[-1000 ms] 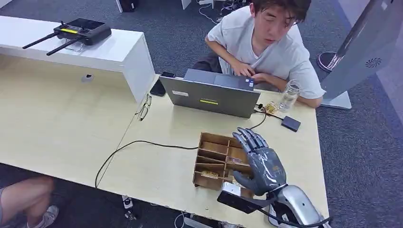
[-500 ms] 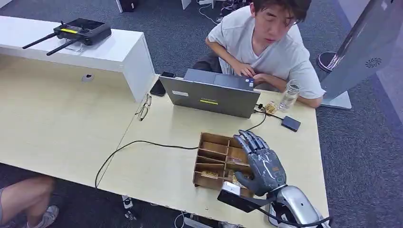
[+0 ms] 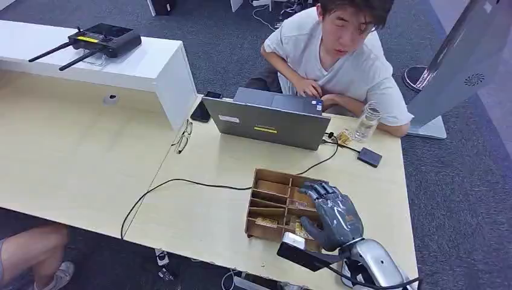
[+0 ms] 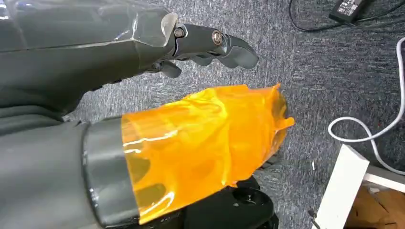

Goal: Pass the card to the sensor for recognition and then transmit it.

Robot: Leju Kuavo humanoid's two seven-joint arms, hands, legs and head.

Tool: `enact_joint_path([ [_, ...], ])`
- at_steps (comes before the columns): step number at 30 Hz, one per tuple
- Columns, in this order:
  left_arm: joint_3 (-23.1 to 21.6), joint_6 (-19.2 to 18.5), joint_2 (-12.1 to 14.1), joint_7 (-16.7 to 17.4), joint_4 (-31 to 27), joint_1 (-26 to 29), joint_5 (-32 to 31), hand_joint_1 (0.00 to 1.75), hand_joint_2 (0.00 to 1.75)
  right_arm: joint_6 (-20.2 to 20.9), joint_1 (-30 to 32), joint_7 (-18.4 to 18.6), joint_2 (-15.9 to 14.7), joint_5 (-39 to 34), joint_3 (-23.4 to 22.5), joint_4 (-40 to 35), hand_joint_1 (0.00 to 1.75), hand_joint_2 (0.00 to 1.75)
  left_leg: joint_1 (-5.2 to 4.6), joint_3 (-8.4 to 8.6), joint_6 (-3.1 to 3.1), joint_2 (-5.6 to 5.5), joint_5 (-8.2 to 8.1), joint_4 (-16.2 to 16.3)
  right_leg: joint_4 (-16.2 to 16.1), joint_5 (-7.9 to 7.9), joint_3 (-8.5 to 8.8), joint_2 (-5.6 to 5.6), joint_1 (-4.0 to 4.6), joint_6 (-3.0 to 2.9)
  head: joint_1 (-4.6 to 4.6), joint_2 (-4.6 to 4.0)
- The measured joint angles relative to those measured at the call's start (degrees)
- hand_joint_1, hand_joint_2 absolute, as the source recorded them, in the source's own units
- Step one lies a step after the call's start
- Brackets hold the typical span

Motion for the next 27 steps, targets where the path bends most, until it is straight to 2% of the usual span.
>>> enact_joint_path([
  [2, 0.0, 0.0, 0.0, 0.0, 0.0, 0.0, 0.0, 0.0, 0.0, 0.0, 0.1, 0.0, 0.0, 0.0, 0.0, 0.2, 0.59, 1.75, 0.0, 0.0, 0.0, 0.0, 0.0, 0.0, 0.0, 0.0, 0.0, 0.0, 0.0, 0.0, 0.0, 0.0],
  [7, 0.1, 0.0, 0.0, 0.0, 0.0, 0.0, 0.0, 0.0, 0.0, 0.1, 0.2, 0.0, 0.0, 0.1, 0.0, 0.2, 0.45, 1.75, 0.0, 0.0, 0.0, 0.0, 0.0, 0.0, 0.0, 0.0, 0.0, 0.0, 0.0, 0.0, 0.0, 0.0],
  [9, 0.1, 0.0, 0.0, 0.0, 0.0, 0.0, 0.0, 0.0, 0.0, 0.2, 0.2, 0.0, 0.0, 0.1, 0.0, 0.3, 0.49, 1.75, 0.0, 0.0, 0.0, 0.0, 0.0, 0.0, 0.0, 0.0, 0.0, 0.0, 0.0, 0.0, 0.0, 0.0],
  [23, 0.1, -0.2, 0.0, 0.0, 0.0, 0.0, -0.4, 0.0, 0.0, 0.7, 0.2, 0.2, 0.0, 0.2, -0.5, 0.7, 0.44, 1.75, 0.0, -0.01, 0.0, 0.0, 0.0, 0.0, 0.0, 0.0, 0.0, 0.0, 0.0, 0.0, 0.0, 0.0],
  [27, 0.1, -0.2, 0.0, 0.0, 0.0, 0.0, -0.6, 0.0, 0.0, 0.9, 0.1, 0.5, 0.0, 0.2, -0.9, 1.0, 0.49, 1.75, 0.0, -0.01, 0.0, 0.0, 0.0, 0.0, 0.0, 0.0, 0.01, 0.0, 0.0, 0.0, 0.0, 0.0],
])
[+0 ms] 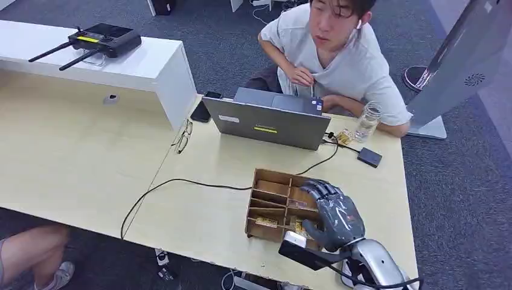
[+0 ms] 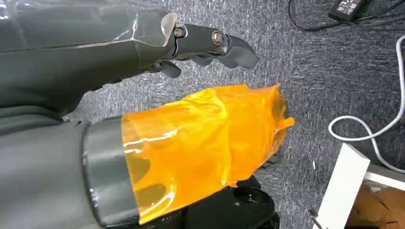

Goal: Pass the card to the sensor for recognition and then transmit it.

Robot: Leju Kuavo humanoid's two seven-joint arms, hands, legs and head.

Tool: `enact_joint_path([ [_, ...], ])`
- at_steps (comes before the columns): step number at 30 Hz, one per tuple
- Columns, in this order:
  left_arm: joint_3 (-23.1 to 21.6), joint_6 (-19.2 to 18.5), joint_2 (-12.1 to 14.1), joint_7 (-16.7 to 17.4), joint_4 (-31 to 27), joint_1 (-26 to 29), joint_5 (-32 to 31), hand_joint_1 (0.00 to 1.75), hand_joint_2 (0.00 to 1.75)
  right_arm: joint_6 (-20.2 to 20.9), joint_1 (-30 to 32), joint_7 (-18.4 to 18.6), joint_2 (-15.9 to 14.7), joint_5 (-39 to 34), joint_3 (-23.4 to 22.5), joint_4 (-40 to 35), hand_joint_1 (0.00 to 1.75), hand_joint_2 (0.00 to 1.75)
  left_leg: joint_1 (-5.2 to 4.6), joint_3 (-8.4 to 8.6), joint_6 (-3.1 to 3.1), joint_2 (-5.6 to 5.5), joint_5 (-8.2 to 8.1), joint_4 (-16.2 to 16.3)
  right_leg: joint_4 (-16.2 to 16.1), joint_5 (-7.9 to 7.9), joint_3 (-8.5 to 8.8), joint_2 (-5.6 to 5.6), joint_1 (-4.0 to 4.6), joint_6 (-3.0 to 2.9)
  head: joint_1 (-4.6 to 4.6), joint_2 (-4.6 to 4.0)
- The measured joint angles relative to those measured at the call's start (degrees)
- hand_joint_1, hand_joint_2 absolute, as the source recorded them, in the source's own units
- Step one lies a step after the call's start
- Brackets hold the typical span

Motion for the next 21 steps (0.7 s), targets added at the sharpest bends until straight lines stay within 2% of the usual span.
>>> enact_joint_path([
  [21, 0.0, -0.2, 0.0, 0.0, 0.0, 0.0, -0.5, 0.0, 0.0, 0.9, -0.1, 0.9, 0.0, 0.3, -0.7, 2.6, 0.58, 1.75, 0.0, 0.0, 0.0, 0.0, 0.0, 0.0, 0.0, 0.0, 0.0, 0.0, 0.0, 0.0, 0.0, 0.0],
])
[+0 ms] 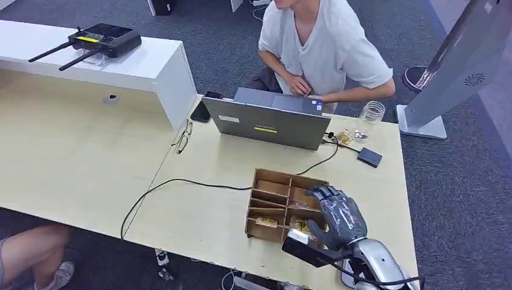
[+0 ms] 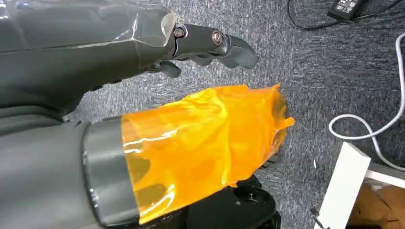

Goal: Pass the card to the sensor for recognition and then transmit it.

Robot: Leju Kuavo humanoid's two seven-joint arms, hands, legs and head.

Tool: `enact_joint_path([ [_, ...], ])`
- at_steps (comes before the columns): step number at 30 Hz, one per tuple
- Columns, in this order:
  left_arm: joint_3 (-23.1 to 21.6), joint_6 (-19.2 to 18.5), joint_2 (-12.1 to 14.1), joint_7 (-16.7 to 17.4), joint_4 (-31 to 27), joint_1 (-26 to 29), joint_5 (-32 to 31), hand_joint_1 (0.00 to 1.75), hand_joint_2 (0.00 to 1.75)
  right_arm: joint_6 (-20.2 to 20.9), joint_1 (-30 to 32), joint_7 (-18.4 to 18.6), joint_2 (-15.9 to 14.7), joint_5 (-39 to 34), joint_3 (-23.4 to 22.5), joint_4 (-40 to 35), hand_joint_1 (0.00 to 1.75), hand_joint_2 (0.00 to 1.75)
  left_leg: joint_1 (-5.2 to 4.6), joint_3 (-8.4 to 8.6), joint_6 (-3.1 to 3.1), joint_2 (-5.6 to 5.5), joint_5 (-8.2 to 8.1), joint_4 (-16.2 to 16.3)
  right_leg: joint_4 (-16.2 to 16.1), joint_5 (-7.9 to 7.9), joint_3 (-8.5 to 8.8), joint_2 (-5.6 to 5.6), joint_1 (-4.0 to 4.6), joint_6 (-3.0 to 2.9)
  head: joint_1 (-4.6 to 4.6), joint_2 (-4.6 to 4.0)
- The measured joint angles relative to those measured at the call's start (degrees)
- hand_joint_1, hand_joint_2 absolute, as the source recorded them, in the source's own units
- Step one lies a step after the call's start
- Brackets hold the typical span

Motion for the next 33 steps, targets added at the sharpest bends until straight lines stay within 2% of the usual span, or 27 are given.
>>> enact_joint_path([
  [12, 0.0, 0.0, 0.0, 0.1, 0.0, 0.0, -0.1, 0.0, 0.0, 0.1, 0.0, 0.3, 0.1, 0.2, 0.0, 0.3, 0.68, 1.75, 0.0, 0.0, 0.0, 0.0, 0.0, 0.0, 0.0, 0.0, 0.0, 0.0, 0.0, 0.0, 0.0, 0.0],
  [14, 0.0, 0.0, 0.0, 0.1, 0.0, 0.0, -0.1, 0.0, 0.0, 0.1, 0.0, 0.3, 0.1, 0.2, -0.1, 0.4, 0.65, 1.75, 0.0, 0.0, 0.0, 0.0, 0.0, 0.0, 0.0, 0.0, 0.0, 0.0, 0.0, 0.0, 0.0, 0.0],
  [33, 0.1, 0.0, 0.0, 0.1, 0.0, 0.0, -0.2, 0.0, 0.0, 0.3, 0.0, 0.3, 0.2, 0.2, -0.1, 1.0, 0.68, 1.75, 0.0, 0.0, 0.0, 0.0, 0.0, 0.0, 0.0, 0.0, 0.0, 0.0, 0.0, 0.0, 0.0, 0.0],
])
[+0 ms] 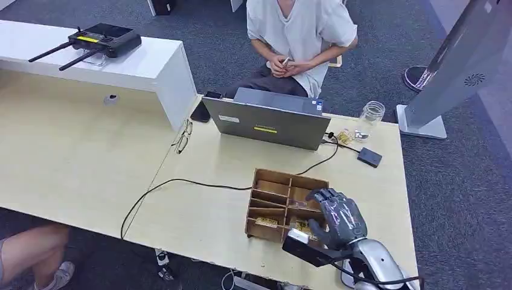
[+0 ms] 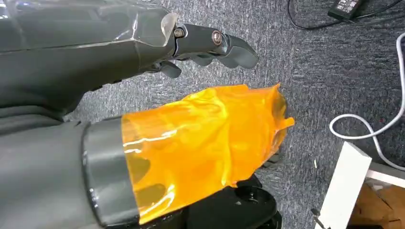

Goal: Pass the card to the sensor for recognition and then transmit it.

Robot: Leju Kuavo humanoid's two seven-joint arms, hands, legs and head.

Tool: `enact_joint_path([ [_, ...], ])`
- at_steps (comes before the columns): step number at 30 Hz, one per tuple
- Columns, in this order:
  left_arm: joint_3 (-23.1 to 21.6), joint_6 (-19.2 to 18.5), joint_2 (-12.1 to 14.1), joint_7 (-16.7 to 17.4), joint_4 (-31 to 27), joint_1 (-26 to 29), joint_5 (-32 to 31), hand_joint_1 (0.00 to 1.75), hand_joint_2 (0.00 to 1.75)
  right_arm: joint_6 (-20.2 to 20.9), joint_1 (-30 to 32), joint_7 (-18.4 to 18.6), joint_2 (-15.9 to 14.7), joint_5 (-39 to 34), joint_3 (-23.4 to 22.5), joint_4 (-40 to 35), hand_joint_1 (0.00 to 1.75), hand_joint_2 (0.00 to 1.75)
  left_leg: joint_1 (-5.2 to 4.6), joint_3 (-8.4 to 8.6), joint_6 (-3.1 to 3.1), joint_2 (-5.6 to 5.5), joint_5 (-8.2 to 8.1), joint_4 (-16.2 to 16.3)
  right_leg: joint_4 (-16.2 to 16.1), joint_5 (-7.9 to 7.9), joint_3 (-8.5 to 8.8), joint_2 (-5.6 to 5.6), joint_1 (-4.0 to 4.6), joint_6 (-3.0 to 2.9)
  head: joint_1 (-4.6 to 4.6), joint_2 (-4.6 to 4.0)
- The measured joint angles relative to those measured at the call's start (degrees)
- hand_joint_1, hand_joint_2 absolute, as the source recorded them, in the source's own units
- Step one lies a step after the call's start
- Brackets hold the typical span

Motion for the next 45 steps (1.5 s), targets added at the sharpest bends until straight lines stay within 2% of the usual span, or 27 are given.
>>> enact_joint_path([
  [9, 0.1, 0.0, 0.0, 0.0, 0.0, 0.0, -0.1, 0.0, 0.0, 0.4, 0.0, 0.0, 0.2, 0.0, 0.0, 0.2, 0.8, 1.75, 0.0, 0.0, 0.0, 0.0, 0.0, 0.0, 0.0, 0.0, 0.0, 0.0, 0.0, 0.0, 0.0, 0.0],
  [13, 0.3, 0.0, 0.0, 0.0, 0.0, 0.0, -0.1, 0.0, 0.0, 0.5, 0.0, 0.0, 0.2, 0.0, 0.0, 0.5, 1.03, 1.75, 0.0, 0.0, 0.0, 0.0, 0.0, 0.0, 0.0, 0.0, 0.0, 0.0, 0.0, 0.0, 0.0, 0.0],
  [14, 0.3, 0.0, 0.0, 0.0, 0.0, 0.0, -0.1, 0.0, 0.0, 0.5, 0.0, 0.0, 0.2, 0.0, 0.0, 0.5, 1.29, 1.75, 0.0, 0.0, 0.0, 0.0, 0.0, 0.0, 0.0, 0.0, 0.0, 0.0, 0.0, 0.0, 0.0, 0.0],
  [15, 0.3, 0.0, 0.0, 0.0, 0.0, 0.0, -0.1, 0.0, 0.0, 0.5, 0.0, 0.0, 0.3, 0.0, 0.0, 0.6, 1.27, 1.75, 0.0, 0.0, 0.0, 0.0, 0.0, 0.0, 0.0, 0.0, 0.0, 0.0, 0.0, 0.0, 0.0, 0.0],
  [17, 0.4, 0.0, 0.0, 0.0, 0.0, 0.0, -0.1, 0.0, 0.0, 0.6, 0.0, 0.0, 0.3, 0.0, 0.0, 0.7, 1.4, 1.75, 0.0, 0.0, 0.0, 0.0, 0.0, 0.0, 0.0, 0.0, 0.0, 0.0, 0.0, 0.0, 0.0, 0.0],
  [19, 0.4, 0.0, 0.0, 0.0, 0.0, 0.0, -0.1, 0.0, 0.0, 0.5, -0.1, 0.0, 0.3, 0.0, 0.0, 0.7, 1.4, 1.75, 0.0, 0.01, 0.0, 0.0, 0.0, 0.0, 0.0, 0.0, 0.0, 0.0, 0.0, 0.0, 0.0, 0.0],
  [20, 0.5, 0.0, 0.0, 0.0, 0.0, 0.0, -0.1, 0.0, 0.0, 0.5, -0.2, 0.0, 0.4, 0.0, 0.0, 0.7, 1.54, 1.75, 0.0, 0.01, 0.0, 0.0, 0.0, 0.0, 0.0, 0.0, 0.0, 0.0, 0.0, 0.0, 0.0, 0.0],
  [22, 0.5, 0.0, 0.0, 0.0, 0.0, 0.0, -0.1, 0.0, 0.0, 0.5, -0.3, 0.0, 0.5, 0.1, 0.0, 0.7, 1.55, 1.75, 0.0, 0.01, 0.0, 0.0, 0.0, 0.0, 0.0, 0.0, 0.0, 0.0, 0.0, 0.0, 0.0, 0.0],
  [24, 0.7, 0.0, 0.0, 0.0, 0.0, 0.0, -0.1, 0.0, 0.0, 0.5, -0.3, 0.0, 0.5, 0.2, 0.0, 0.7, 1.66, 1.75, 0.0, 0.01, 0.0, 0.0, 0.0, 0.0, 0.0, 0.0, 0.0, 0.0, 0.0, 0.0, 0.0, 0.0],
  [28, 0.9, 0.0, 0.0, 0.0, 0.0, 0.0, -0.2, 0.0, 0.0, -0.3, -0.3, 0.0, 0.7, 0.5, 0.0, 0.8, 1.69, 1.75, 0.0, 0.02, 0.0, 0.0, 0.0, 0.0, 0.0, 0.0, 0.01, 0.0, 0.0, 0.0, 0.0, 0.0],
  [29, 0.9, 0.0, 0.0, 0.0, 0.0, 0.0, -0.2, 0.0, 0.0, -0.6, -0.3, 0.0, 0.7, 0.6, 0.0, 0.8, 1.75, 1.75, 0.0, 0.02, 0.0, 0.0, 0.0, 0.0, 0.0, 0.0, 0.01, 0.0, 0.0, 0.0, 0.0, 0.0],
  [30, 0.9, 0.0, 0.0, 0.0, 0.0, 0.0, -0.3, 0.0, 0.0, -1.0, -0.3, -0.2, 0.8, 0.7, 0.0, 0.8, 1.71, 1.75, 0.0, 0.02, 0.0, 0.0, 0.0, 0.0, 0.0, 0.0, 0.01, 0.0, 0.0, 0.0, 0.0, 0.0],
  [38, 1.2, 0.0, -0.1, -0.1, 0.0, 0.0, -0.5, 0.0, 0.0, -4.9, 1.4, -1.9, 1.7, 1.7, -1.2, 0.2, 1.75, 1.75, 0.0, 0.01, 0.0, 0.0, 0.0, 0.0, 0.0, 0.0, 0.0, 0.0, 0.0, 0.0, -0.02, 0.0],
  [45, 1.5, 0.0, -0.5, -0.3, 0.0, 0.0, -0.7, 0.0, 0.0, -9.5, 3.2, -4.1, 2.4, 2.4, -2.9, -3.6, 1.75, 1.75, 0.0, 0.0, -0.01, 0.0, -0.01, 0.0, 0.0, -0.01, -0.01, 0.01, 0.0, 0.0, 0.0, 0.0],
])
